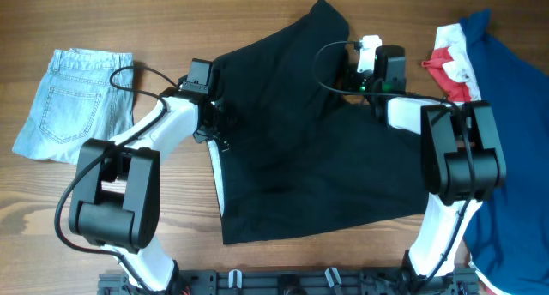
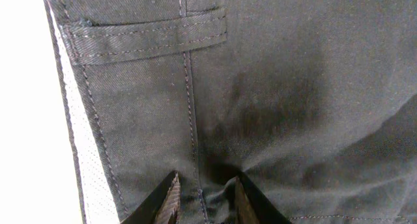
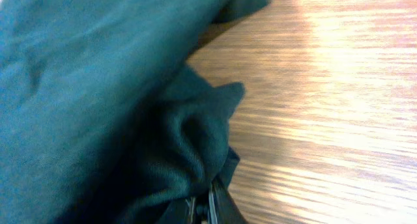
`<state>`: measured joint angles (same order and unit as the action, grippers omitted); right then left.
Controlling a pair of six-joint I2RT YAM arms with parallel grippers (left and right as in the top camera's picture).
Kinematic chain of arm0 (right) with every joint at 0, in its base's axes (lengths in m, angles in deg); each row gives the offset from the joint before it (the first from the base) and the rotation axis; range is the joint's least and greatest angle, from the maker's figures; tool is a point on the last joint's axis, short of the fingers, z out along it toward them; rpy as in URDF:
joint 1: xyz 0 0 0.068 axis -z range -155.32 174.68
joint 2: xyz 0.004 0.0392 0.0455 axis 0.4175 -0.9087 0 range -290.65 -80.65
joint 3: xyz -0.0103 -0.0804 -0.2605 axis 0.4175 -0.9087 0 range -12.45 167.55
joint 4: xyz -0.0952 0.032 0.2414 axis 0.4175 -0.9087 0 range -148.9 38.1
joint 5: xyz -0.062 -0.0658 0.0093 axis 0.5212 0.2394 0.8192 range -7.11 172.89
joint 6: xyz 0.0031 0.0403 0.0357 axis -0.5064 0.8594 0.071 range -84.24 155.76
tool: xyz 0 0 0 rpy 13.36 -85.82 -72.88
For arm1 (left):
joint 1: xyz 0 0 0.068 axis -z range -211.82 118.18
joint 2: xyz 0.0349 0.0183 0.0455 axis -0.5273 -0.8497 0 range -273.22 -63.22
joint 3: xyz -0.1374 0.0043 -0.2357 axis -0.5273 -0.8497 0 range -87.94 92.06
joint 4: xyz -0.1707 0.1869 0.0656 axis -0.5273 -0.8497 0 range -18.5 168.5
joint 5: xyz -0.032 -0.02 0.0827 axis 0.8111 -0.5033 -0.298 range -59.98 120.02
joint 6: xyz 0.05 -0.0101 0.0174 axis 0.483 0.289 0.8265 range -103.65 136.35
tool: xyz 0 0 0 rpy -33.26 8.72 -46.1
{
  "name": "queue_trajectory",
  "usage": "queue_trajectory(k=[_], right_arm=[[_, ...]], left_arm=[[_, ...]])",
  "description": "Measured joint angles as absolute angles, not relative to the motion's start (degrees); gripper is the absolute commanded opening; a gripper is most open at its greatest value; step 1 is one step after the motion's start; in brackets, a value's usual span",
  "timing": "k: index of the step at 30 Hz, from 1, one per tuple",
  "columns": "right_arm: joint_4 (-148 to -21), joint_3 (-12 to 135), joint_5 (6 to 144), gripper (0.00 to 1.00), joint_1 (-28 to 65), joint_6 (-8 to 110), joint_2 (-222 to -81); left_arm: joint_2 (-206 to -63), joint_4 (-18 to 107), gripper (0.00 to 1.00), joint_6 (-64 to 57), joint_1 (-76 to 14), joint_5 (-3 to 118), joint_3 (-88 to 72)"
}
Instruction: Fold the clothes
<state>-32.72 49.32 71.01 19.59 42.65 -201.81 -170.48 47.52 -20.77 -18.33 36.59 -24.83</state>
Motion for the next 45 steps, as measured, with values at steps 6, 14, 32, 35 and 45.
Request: queue_trajectory(k=[6, 14, 32, 35, 45], right_arm=[[-44.2, 49.0, 87.9, 0.04, 26.2, 43.1, -192.0], [-64.0, 48.9, 94.9, 0.15, 27.2, 42.1, -189.0], [-89.2, 49.7, 99.7, 0.15, 28.0, 59.8, -187.6], [-92.6, 49.8, 94.2, 0.16, 28.6, 62.3, -186.8], [-95.2, 50.9, 94.8, 0.72, 28.6, 63.4, -171.0]], left_arm=[[-170.5, 47.6, 0.25, -20.8, -18.1, 37.0, -24.8], [-170.6, 47.1, 0.24, -20.8, -17.6, 37.4, -24.7], [-171.3, 51.7, 0.27, -20.8, -20.2, 27.6, -24.7], [-171.4, 52.0, 0.13, -20.8, -24.0, 27.3, -24.7], [-166.5, 34.8, 0.43, -15.2, -26.7, 35.9, -22.8]])
